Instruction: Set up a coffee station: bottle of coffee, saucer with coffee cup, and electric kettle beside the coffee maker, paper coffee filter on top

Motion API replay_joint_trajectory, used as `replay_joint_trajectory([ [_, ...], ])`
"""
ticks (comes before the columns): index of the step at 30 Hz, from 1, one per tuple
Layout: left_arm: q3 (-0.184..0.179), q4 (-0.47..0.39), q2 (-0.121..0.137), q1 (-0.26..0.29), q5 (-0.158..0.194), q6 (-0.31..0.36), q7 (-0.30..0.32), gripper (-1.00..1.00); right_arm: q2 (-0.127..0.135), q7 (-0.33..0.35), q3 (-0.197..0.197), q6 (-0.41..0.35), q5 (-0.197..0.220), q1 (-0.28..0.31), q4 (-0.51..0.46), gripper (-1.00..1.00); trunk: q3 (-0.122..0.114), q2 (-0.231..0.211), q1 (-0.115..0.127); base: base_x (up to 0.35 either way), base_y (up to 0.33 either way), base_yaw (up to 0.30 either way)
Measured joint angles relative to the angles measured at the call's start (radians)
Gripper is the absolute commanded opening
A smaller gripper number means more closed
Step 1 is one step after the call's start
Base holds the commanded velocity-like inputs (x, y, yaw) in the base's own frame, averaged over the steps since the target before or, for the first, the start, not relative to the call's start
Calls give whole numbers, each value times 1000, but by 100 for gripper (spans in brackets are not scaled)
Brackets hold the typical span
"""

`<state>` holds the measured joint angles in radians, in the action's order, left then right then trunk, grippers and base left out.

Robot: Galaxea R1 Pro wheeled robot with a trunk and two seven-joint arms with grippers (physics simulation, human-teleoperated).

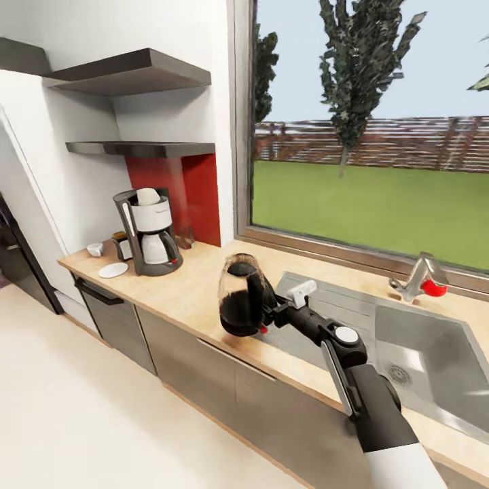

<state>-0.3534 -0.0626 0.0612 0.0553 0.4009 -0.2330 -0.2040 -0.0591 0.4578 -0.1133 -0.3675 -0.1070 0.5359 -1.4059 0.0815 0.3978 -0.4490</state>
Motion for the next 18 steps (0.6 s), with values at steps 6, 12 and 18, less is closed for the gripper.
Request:
replay_joint_trajectory([
  [6,0,0,0,0,0,0,0,100,0,1,1,1,0,0,2,-100,0,0,0,248,246,269],
  [12,0,0,0,0,0,-1,0,100,1,0,2,3,-5,0,11,-100,0,0,0,279,227,51],
  [18,0,0,0,0,0,0,0,100,0,-4,5,8,-6,0,64,-100,0,0,0,284,218,1],
])
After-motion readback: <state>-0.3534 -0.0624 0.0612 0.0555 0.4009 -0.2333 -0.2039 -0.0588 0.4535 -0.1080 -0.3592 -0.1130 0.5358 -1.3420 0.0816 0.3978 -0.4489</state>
